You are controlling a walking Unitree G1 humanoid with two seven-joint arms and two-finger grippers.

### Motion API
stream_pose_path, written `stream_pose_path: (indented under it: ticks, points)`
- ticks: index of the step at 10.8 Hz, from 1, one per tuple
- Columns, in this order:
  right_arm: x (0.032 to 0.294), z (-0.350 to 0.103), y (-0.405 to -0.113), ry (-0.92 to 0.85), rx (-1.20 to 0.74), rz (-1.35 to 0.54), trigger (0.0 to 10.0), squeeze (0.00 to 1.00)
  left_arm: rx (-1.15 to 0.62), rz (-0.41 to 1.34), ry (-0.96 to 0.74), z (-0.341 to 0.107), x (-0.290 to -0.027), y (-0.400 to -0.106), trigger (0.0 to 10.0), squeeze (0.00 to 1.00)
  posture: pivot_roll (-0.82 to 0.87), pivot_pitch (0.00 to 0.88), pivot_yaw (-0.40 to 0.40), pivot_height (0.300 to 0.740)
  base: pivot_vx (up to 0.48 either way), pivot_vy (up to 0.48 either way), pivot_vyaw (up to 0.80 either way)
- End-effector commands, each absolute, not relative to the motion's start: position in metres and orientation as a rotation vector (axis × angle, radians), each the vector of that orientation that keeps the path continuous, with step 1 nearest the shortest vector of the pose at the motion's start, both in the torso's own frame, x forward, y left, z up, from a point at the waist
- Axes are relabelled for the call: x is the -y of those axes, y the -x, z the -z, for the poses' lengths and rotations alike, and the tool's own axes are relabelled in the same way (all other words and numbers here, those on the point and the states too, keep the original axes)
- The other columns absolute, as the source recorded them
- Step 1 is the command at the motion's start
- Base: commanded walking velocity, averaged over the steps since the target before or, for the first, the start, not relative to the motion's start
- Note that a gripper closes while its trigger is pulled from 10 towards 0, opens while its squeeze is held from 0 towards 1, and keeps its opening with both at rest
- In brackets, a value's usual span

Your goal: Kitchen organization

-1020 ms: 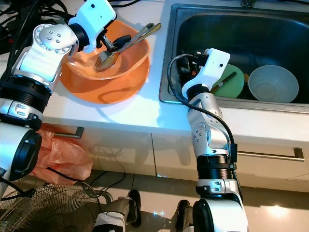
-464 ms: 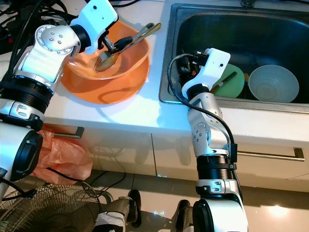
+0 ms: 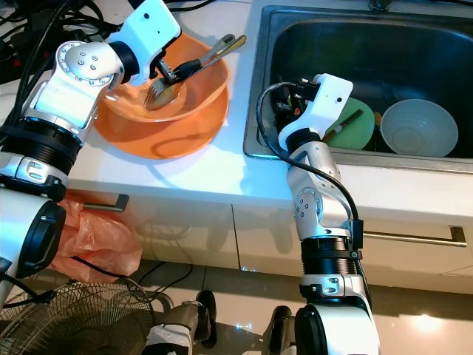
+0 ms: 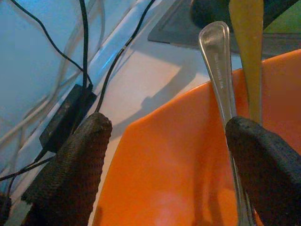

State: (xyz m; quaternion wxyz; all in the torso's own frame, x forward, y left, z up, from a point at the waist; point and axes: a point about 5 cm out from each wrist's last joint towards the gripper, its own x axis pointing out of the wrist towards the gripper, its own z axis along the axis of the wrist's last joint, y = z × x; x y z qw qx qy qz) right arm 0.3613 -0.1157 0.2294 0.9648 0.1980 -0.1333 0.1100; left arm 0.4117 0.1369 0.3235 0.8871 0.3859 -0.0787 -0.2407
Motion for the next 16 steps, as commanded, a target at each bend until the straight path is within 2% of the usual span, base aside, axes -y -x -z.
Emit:
stream_pose_path:
  ticks: [1,8,13,16]
  points:
    - [0.116,-0.223,-0.36,-0.401,0.25,-0.213,10.0,0.0,0.133,0.487,-0.821,-0.317,-0.14,-0.412,10.0,0.0,0.1,0.23,0.082,0.74,0.0,0.0,0.0]
    - [0.116,-0.223,-0.359,-0.404,0.249,-0.213,10.0,0.0,0.023,0.455,-0.846,-0.303,-0.153,-0.414,10.0,0.0,0.1,0.232,0.083,0.74,0.0,0.0,0.0]
    - [0.116,-0.223,-0.359,-0.404,0.247,-0.21,10.0,0.0,0.003,0.515,-0.875,-0.291,-0.148,-0.411,10.0,0.0,0.1,0.24,0.084,0.74,0.0,0.0,0.0]
    - [0.116,-0.222,-0.359,-0.404,0.245,-0.211,10.0,0.0,-0.023,0.433,-0.937,-0.291,-0.158,-0.413,10.0,0.0,0.1,0.238,0.085,0.74,0.0,0.0,0.0]
